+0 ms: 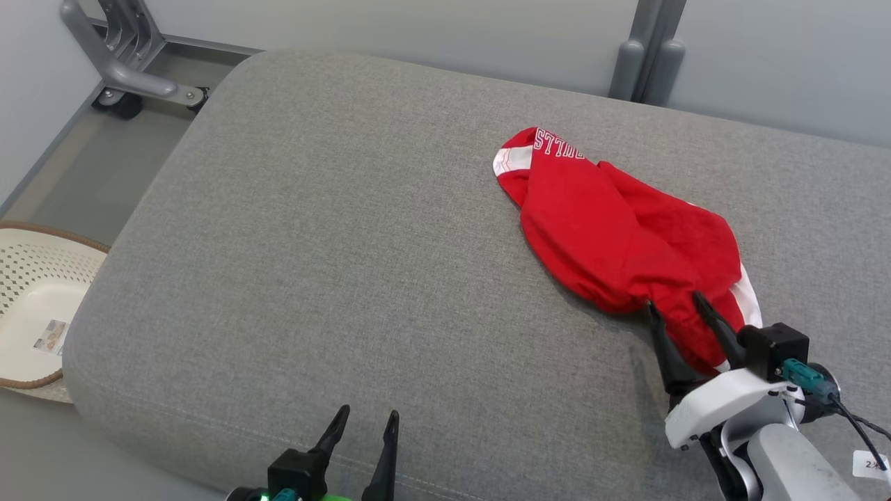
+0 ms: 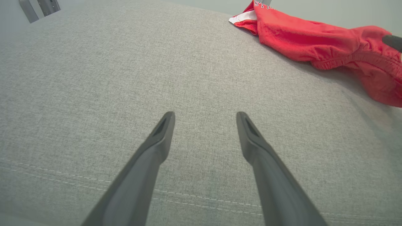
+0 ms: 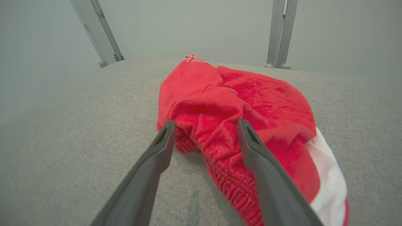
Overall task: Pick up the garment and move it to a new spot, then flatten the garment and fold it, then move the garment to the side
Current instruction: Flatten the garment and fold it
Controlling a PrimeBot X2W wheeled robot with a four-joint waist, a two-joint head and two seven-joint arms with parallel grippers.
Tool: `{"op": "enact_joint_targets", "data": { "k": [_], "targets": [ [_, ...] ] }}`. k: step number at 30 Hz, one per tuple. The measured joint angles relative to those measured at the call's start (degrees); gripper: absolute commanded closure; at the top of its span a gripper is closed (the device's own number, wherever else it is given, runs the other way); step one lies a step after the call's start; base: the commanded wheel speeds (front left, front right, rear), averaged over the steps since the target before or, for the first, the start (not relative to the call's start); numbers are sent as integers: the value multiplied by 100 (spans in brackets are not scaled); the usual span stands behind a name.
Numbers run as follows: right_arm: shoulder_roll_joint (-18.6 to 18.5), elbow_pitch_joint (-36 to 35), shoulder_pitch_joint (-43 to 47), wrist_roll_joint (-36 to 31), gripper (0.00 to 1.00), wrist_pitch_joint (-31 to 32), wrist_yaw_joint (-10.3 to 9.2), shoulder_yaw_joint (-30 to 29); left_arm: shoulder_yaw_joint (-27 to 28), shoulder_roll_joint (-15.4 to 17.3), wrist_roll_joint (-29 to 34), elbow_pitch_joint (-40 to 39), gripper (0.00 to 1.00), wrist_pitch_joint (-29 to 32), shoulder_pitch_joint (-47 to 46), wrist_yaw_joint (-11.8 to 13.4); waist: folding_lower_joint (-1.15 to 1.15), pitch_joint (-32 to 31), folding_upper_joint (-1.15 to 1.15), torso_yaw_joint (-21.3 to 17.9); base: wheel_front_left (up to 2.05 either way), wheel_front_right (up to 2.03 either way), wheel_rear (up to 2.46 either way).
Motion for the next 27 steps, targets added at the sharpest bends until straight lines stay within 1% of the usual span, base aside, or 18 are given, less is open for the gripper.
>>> {"op": "enact_joint_targets", "data": {
  "k": [6, 7, 8, 9, 10, 13, 16, 21, 26, 27],
  "targets": [
    [13, 517, -282, -403, 0, 93, -1, -288, -36, 0, -46, -2, 0, 0, 18, 13, 0, 17, 0, 54, 0, 0, 0],
    [36, 599, -316, -449, 9, 127, -1, -297, -40, 0, -47, 0, 0, 0, 18, 15, 0, 18, 0, 70, 0, 0, 0],
    [63, 675, -350, -476, 55, 169, -1, -297, -43, 0, -56, -1, 0, 0, 18, 32, 0, 19, 0, 86, 0, 0, 0],
    [87, 748, -393, -486, 85, 221, -1, -276, -41, 0, -62, -1, 0, 0, 18, 32, 0, 22, 0, 101, 0, 0, 0],
    [108, 800, -430, -491, 100, 231, -1, -272, -43, 0, -62, 0, 0, 0, 18, 32, 0, 26, 0, 116, 0, 0, 0],
    [102, 918, -587, -523, 100, 224, 0, -424, -35, 0, -78, -3, 0, 0, 18, 38, 0, 48, 0, 144, 0, 0, 0],
    [-71, 1001, -803, -530, 100, 181, 0, -778, -18, 0, -78, -25, 0, 0, 17, 41, 0, 89, 0, 153, 0, 0, 0],
    [-611, 1437, -1121, -626, 100, 188, 1, -1592, -30, 0, -47, -43, 0, 0, -19, 37, 0, 202, 0, 183, 0, 0, 0],
    [-1046, 2324, -1296, -1048, 100, 283, 3, -2552, -32, 1, 1, -9, 0, 0, -101, 10, 0, 282, 0, 259, 0, 0, 0],
    [-1113, 2530, -1334, -1140, 61, 287, 3, -2800, -32, 1, 1, -5, 0, 0, -103, 10, 0, 292, 0, 274, 0, 0, 0]
  ]
}}
